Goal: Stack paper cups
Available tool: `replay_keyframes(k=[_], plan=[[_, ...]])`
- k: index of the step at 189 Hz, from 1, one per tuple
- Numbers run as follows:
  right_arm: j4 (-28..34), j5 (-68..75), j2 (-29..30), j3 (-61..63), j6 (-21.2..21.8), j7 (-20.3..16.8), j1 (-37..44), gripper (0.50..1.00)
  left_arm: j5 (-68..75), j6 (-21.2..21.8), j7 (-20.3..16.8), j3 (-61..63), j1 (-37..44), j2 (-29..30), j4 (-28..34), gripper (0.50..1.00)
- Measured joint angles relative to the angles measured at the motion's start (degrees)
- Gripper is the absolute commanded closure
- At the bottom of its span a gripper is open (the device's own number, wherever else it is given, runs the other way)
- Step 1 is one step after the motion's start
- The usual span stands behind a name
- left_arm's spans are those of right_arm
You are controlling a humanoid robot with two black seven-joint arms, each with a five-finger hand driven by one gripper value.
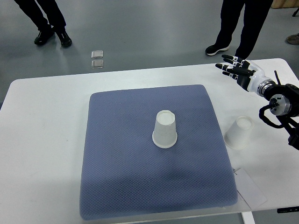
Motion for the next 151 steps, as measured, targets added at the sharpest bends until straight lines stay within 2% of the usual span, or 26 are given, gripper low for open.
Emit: replay_keyframes(k=[151], plan=[[-0.09, 0.10, -0.18, 0.16, 0.56, 0.12, 0.21, 0.587, -0.02, 0.09, 0.09, 0.01, 0.00, 0.00, 0.12, 0.500]])
